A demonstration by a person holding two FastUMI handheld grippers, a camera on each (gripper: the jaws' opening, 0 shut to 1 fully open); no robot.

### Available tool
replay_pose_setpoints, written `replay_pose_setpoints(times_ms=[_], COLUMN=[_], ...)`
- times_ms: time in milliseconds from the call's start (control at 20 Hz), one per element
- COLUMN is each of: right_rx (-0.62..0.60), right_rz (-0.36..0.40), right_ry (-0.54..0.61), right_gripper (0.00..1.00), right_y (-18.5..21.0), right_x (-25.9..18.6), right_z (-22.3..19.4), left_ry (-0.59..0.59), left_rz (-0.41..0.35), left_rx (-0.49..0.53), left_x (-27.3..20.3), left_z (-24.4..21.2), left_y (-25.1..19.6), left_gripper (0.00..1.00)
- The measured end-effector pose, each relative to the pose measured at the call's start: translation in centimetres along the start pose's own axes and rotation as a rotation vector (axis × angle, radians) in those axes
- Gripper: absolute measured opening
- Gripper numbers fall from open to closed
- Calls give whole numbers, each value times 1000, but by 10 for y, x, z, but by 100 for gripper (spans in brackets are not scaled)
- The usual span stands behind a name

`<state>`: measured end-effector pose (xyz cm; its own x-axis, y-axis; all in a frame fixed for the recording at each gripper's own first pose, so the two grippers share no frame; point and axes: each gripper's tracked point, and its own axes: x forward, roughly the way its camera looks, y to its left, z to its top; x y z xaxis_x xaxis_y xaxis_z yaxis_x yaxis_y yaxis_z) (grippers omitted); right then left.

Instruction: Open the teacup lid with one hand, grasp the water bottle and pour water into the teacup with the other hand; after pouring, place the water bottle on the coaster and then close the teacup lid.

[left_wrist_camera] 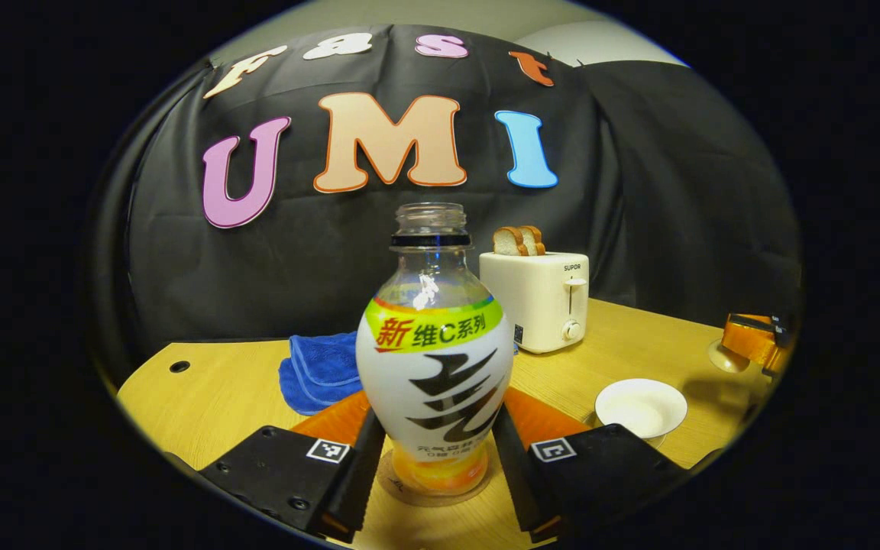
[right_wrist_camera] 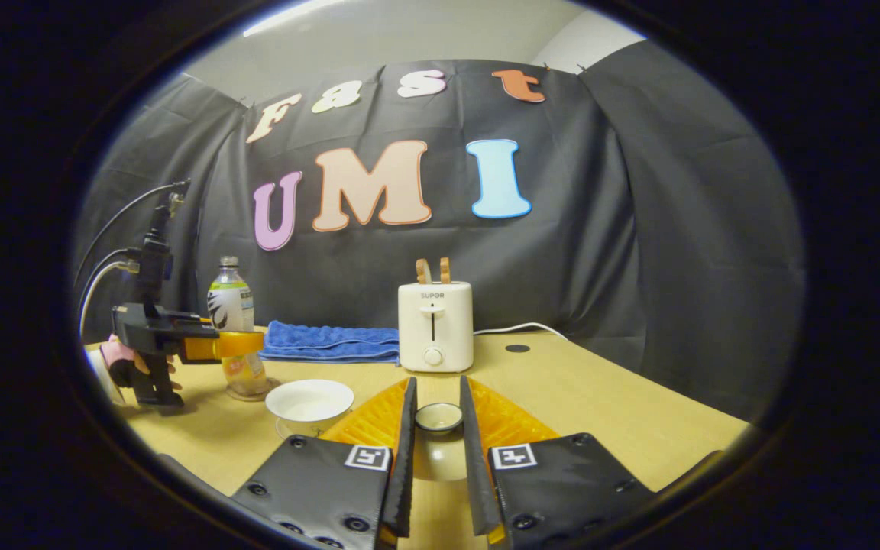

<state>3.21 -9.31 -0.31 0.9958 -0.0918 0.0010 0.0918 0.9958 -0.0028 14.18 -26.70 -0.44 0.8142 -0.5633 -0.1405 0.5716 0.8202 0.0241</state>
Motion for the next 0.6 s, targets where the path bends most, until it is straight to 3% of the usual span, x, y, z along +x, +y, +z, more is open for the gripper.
replay_pose_setpoints(times_ms=[350,600], right_rx=[0,-1], right_rz=[0,-2], right_ry=[0,-1], right_gripper=[34,33], right_y=[0,0], right_x=[-1,-1], right_z=[0,1], left_ry=[7,-4], left_rz=[-5,-8], left_rx=[9,12], left_x=[-14,-20], left_z=[-11,-12], left_y=[-5,-7], left_gripper=[90,94])
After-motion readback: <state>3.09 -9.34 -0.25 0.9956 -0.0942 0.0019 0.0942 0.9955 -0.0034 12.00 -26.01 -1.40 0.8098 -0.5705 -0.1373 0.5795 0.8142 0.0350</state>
